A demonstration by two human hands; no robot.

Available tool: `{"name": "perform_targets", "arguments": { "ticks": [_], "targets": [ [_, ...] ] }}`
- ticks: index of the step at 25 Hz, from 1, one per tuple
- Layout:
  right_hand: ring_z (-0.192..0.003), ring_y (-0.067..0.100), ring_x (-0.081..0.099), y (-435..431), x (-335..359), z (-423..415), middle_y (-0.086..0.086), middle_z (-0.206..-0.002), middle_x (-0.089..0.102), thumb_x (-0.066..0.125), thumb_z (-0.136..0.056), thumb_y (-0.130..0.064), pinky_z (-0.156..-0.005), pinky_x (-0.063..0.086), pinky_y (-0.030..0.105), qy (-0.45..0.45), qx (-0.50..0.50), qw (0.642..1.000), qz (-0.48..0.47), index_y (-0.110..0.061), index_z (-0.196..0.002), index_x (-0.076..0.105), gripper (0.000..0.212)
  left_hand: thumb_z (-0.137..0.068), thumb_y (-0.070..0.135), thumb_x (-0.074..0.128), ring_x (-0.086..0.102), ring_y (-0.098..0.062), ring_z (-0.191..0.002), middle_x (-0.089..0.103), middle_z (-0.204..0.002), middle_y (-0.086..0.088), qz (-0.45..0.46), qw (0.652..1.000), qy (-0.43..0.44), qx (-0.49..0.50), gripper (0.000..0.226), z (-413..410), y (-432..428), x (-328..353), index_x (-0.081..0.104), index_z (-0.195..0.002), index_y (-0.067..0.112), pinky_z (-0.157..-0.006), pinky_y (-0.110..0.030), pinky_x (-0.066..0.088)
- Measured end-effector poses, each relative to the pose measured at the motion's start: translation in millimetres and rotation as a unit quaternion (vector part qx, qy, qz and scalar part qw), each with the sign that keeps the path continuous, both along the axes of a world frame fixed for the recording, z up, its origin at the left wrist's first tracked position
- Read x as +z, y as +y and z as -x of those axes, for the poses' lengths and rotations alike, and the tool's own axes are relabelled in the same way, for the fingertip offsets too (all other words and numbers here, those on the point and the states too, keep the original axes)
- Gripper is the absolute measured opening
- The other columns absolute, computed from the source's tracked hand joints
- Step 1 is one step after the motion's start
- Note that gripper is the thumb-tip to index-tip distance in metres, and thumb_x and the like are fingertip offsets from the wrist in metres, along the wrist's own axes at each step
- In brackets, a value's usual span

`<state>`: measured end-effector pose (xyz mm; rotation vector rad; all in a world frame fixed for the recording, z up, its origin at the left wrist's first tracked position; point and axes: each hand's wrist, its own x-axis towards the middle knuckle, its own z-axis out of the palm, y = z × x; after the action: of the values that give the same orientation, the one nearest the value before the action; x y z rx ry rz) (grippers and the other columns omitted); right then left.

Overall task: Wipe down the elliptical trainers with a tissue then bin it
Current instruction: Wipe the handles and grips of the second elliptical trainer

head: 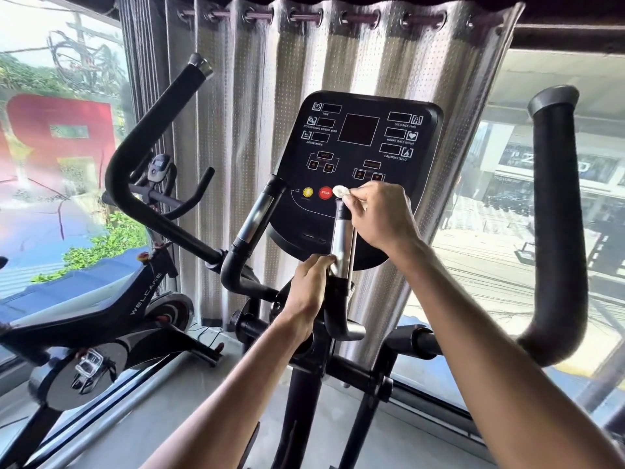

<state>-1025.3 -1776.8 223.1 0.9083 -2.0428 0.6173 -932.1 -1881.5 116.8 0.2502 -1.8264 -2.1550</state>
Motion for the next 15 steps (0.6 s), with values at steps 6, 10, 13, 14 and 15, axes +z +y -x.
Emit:
{"name": "perform_targets", "arguments": {
  "ticks": [6, 10, 13, 14, 15],
  "targets": [
    [-0.107, 0.025, 0.053, -8.0, -69.0, -39.5, 0.003, -0.108, 0.068, 0.058, -0.096, -0.007, -0.094, 0.051, 0.03, 0.149, -0.035, 0.982, -0.11, -0.009, -0.096, 0.077, 0.019, -0.091, 0.035, 0.055, 0.07, -0.029, -0.105, 0.076, -0.106, -0.008, -0.014, 0.999, 0.027, -0.015, 0.025, -2.9, -2.7, -18.1, 0.078, -0.097, 0.028, -0.108, -0.054, 0.049],
    [-0.108, 0.029, 0.054, -26.6, -43.2, -44.0, 0.005, -0.083, 0.068, 0.06, -0.084, 0.002, -0.089, 0.055, 0.035, 0.138, -0.069, 0.958, -0.242, -0.009, -0.081, 0.08, 0.022, -0.09, 0.032, 0.059, 0.069, -0.027, -0.114, 0.075, -0.115, -0.005, -0.041, 0.999, 0.01, -0.019, 0.023, -4.1, -1.5, -26.3, 0.079, -0.101, 0.029, -0.111, -0.053, 0.048],
    [-0.101, 0.022, 0.053, 4.5, -53.7, -47.8, 0.002, -0.104, 0.069, 0.061, -0.093, -0.003, -0.085, 0.053, 0.027, 0.147, -0.036, 0.971, -0.186, -0.011, -0.101, 0.078, 0.021, -0.095, 0.026, 0.056, 0.069, -0.021, -0.113, 0.078, -0.109, 0.0, -0.052, 0.998, 0.01, -0.024, 0.024, -9.1, -1.6, -29.2, 0.077, -0.105, 0.03, -0.111, -0.047, 0.048],
    [-0.098, 0.02, 0.055, 15.8, -64.9, -49.2, 0.001, -0.11, 0.069, 0.062, -0.096, -0.007, -0.084, 0.051, 0.024, 0.133, -0.033, 0.983, -0.124, -0.009, -0.106, 0.076, 0.018, -0.097, 0.024, 0.054, 0.069, -0.021, -0.113, 0.078, -0.108, 0.001, -0.055, 0.998, 0.011, -0.025, 0.025, -9.9, -2.2, -31.3, 0.077, -0.104, 0.03, -0.111, -0.046, 0.047],
    [-0.094, 0.017, 0.059, 22.6, -77.7, -49.5, 0.001, -0.111, 0.069, 0.062, -0.098, -0.012, -0.082, 0.05, 0.02, 0.092, -0.038, 0.994, -0.053, -0.008, -0.108, 0.076, 0.017, -0.097, 0.023, 0.053, 0.068, -0.022, -0.113, 0.078, -0.109, 0.001, -0.055, 0.998, 0.013, -0.028, 0.026, -11.0, -2.8, -33.8, 0.077, -0.105, 0.03, -0.111, -0.046, 0.047]
  ]
}}
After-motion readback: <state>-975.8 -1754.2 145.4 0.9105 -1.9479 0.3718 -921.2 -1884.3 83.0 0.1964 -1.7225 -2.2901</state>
